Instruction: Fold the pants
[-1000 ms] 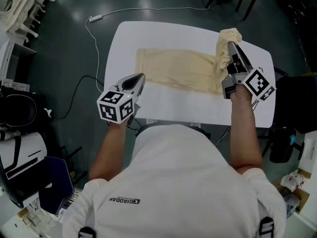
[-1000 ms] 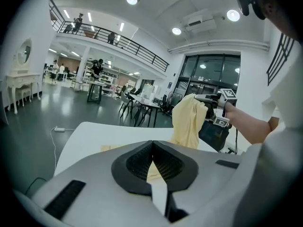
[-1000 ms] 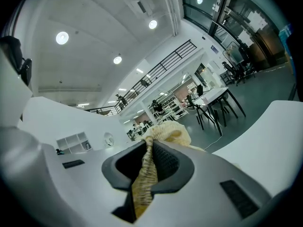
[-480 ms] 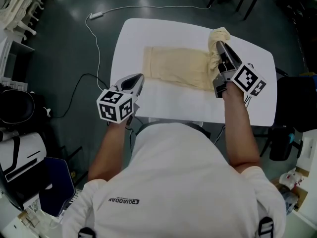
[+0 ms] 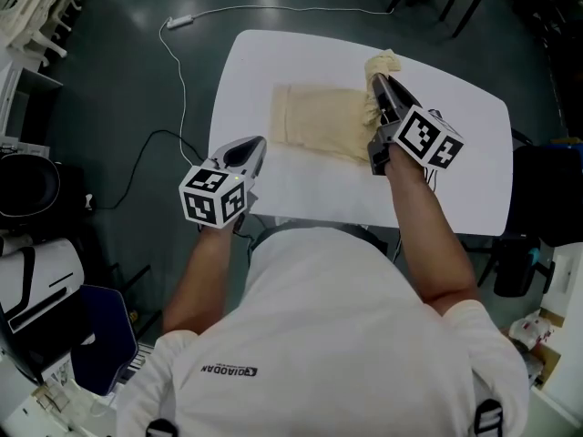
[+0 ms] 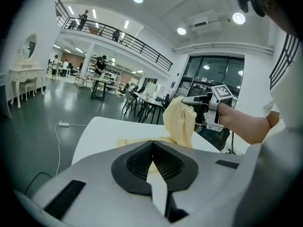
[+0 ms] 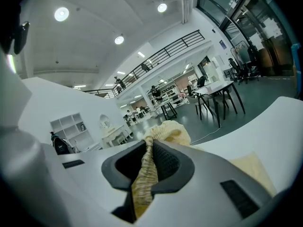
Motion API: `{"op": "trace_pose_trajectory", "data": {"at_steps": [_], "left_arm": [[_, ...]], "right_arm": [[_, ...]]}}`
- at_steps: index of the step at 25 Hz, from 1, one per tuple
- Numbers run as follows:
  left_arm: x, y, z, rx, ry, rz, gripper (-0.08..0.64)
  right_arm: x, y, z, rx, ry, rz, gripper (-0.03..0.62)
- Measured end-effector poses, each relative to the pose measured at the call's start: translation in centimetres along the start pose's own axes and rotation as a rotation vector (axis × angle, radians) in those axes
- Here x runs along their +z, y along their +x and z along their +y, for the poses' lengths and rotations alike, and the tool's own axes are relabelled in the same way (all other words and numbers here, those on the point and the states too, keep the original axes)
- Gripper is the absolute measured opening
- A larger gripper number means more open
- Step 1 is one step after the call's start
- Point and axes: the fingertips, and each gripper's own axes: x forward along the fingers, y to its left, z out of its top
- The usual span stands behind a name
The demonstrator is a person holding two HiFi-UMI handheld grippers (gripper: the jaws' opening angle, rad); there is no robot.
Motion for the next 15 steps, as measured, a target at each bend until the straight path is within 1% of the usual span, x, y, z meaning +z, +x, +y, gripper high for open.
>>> {"op": "trace_pose_trajectory", "data": {"at_steps": [3, 7, 12, 15], "left_arm": [[0.1, 0.2, 0.0, -0.002, -0.018, -0.007, 0.028], [0.0, -0.1, 0.0, -0.012, -0.018, -0.004, 0.028], [-0.9, -0.7, 1.8, 0.022, -0.038, 0.021, 0.028], [-1.5, -1.2, 3.0, 0.046, -0.052, 0.035, 0.028]], "right_arm": [[-2.1, 2.2, 1.0, 0.020, -0.017, 0.052, 0.064], [-5.6, 5.2, 2.5, 0.045, -0.029, 0.111, 0.064], [-10.2, 9.0, 2.1, 0.022, -0.011, 0.189, 0.066], [-13.1, 10.7, 2.0, 0.016, -0.018, 0.239, 0.066]]}}
